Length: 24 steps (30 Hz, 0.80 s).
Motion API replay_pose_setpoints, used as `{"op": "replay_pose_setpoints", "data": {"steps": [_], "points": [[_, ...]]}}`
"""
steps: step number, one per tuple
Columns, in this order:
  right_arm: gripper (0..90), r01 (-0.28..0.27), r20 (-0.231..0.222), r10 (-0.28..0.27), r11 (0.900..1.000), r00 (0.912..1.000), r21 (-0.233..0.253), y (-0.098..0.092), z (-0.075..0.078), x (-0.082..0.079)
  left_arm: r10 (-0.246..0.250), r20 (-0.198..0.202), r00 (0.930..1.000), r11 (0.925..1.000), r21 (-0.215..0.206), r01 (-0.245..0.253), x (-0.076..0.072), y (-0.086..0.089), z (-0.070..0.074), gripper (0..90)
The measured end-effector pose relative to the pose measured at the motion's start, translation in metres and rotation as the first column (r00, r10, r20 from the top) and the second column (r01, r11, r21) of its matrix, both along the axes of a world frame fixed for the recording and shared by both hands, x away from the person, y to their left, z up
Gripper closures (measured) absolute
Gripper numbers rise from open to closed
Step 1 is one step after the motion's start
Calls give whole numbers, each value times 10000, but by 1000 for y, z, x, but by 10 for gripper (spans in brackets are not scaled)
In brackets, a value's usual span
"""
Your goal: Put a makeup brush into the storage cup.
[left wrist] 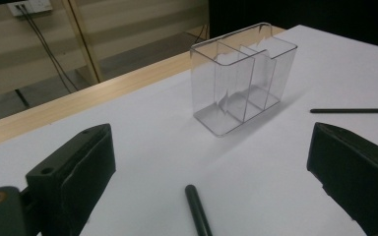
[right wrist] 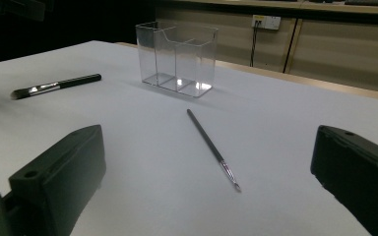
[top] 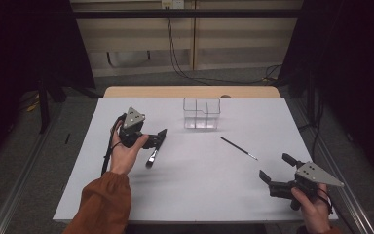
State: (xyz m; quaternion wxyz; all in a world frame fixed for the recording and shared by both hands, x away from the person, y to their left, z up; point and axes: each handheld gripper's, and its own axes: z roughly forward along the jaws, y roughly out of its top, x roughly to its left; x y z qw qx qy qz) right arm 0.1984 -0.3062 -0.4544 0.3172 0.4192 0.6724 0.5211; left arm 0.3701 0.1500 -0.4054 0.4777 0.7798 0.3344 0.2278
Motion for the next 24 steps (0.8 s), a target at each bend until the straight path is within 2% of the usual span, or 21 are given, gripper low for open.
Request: {"op": "replay_pose_setpoints", "data": {"steps": [4, 7, 10, 13, 21, 24], "points": [[0, 5, -1, -5, 10000, 10000, -21, 0, 0, 0, -3, -210, 9998, 10000, 75, 5, 2, -1, 1, 37], [0, -29, -16, 29, 9999, 10000, -137, 0, 0, 0, -309, -325, 9990, 9992, 248, 317, 2, -3, 4, 38], [0, -41, -19, 41, 9999, 10000, -116, 0, 0, 0, -161, -601, 9981, 9993, 324, 181, 4, -4, 5, 41], [0, -57, -24, 57, 9999, 10000, -131, 0, 0, 0, -105, -1088, 9940, 9974, 692, 181, 8, -4, 4, 39], [0, -78, -17, 78, 9999, 10000, -113, 1, 0, 0, -200, -1591, 9871, 9911, 1272, 405, 12, -5, 6, 31], [0, -87, -58, 86, 9999, 9999, -133, 1, -1, 0, -4, -1748, 9846, 9878, 1532, 276, 14, -7, 6, 31]]}}
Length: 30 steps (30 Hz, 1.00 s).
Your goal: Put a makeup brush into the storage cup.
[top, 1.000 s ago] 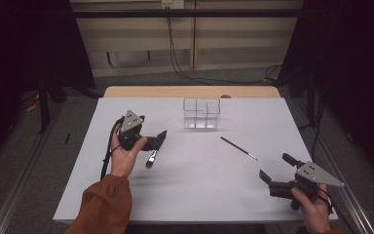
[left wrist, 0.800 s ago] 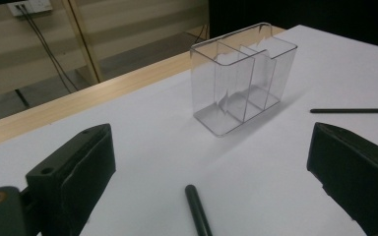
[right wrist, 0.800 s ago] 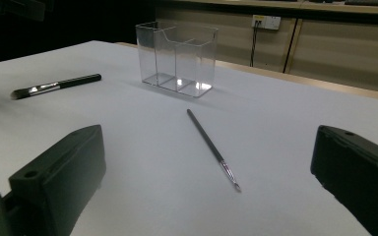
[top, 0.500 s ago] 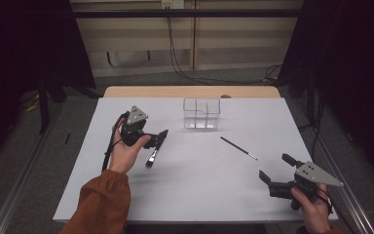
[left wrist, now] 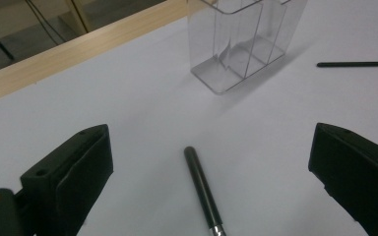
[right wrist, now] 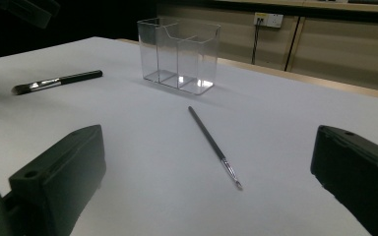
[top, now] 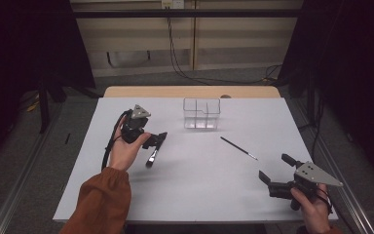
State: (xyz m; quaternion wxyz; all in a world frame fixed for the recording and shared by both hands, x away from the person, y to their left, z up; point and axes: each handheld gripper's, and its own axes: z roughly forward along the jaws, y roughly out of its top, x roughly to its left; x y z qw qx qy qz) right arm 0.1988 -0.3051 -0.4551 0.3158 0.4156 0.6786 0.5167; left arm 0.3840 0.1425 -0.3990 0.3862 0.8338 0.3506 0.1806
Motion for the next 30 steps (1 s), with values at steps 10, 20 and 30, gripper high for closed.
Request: {"op": "replay_pose_setpoints", "data": {"steps": [10, 20, 30], "points": [[0, -75, -21, 75, 10000, 10000, -29, 0, 0, 0, 131, -1583, 9873, 9927, 1208, 62, 15, -6, -5, 37], [0, -189, -108, 187, 9997, 9998, -171, 1, -1, 0, 374, -2203, 9747, 9763, 2162, 114, 22, -7, -8, 47], [0, -139, -122, 137, 9998, 9998, -128, 1, -1, 0, 526, -2924, 9549, 9594, 2800, 329, 28, -13, -21, 46]]}}
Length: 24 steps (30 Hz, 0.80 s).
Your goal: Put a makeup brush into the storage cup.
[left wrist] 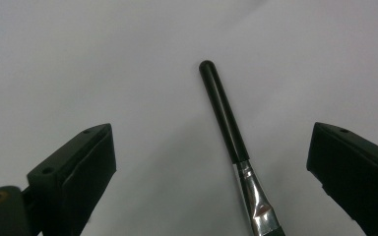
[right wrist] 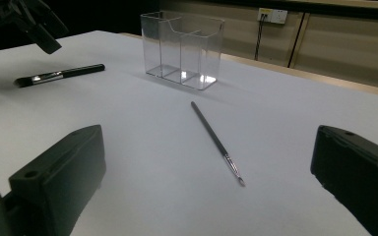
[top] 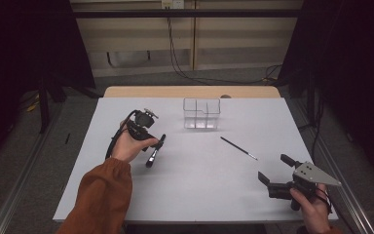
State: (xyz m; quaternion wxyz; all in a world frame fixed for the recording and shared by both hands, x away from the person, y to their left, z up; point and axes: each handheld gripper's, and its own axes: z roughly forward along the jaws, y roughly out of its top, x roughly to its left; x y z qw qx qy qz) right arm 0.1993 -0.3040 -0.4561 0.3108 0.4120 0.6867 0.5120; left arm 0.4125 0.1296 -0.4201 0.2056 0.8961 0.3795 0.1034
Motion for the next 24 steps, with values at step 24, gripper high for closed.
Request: {"op": "replay_pose_setpoints", "data": {"steps": [24], "points": [[0, -99, -79, 97, 9998, 9999, -158, 1, -1, 1, 544, -2029, 9777, 9936, 1076, -330, 4, -15, -17, 241]]}}
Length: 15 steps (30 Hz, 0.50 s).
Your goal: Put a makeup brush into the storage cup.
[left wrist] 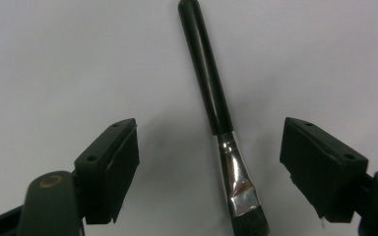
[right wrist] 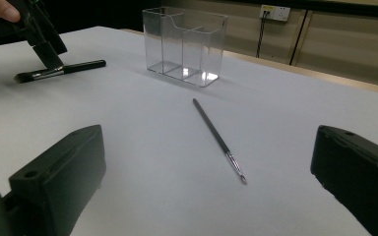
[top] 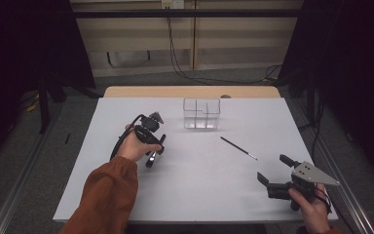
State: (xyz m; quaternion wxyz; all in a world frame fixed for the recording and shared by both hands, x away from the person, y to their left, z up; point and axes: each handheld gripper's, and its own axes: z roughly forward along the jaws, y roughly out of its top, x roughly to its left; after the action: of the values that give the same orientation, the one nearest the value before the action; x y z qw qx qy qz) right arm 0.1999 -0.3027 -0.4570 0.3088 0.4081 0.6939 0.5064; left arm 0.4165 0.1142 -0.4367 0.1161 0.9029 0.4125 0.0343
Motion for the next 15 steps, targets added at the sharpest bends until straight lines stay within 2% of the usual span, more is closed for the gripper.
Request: {"op": "replay_pose_setpoints", "data": {"steps": [3, 6, 8, 11, 15], "points": [[0, 16, -6, -16, 10000, 10000, 0, 0, 0, 0, 81, -314, 9995, 10000, -21, -82, 2, -1, -4, 344], [0, 12, -27, -12, 10000, 10000, 16, 0, 0, 0, 86, -411, 9991, 10000, -30, -88, 2, -2, -6, 370], [0, 4, -35, -4, 10000, 10000, 31, 0, 0, 0, 83, -375, 9993, 10000, 57, -81, 1, -4, -6, 423], [0, 3, -37, -3, 10000, 10000, 16, 0, 0, 0, -39, -579, 9983, 9999, 148, 48, 1, -8, -11, 457], [0, 29, -35, -29, 10000, 10000, 28, 0, 0, 0, -9, -417, 9991, 9992, 402, 25, -1, -9, -11, 500]]}}
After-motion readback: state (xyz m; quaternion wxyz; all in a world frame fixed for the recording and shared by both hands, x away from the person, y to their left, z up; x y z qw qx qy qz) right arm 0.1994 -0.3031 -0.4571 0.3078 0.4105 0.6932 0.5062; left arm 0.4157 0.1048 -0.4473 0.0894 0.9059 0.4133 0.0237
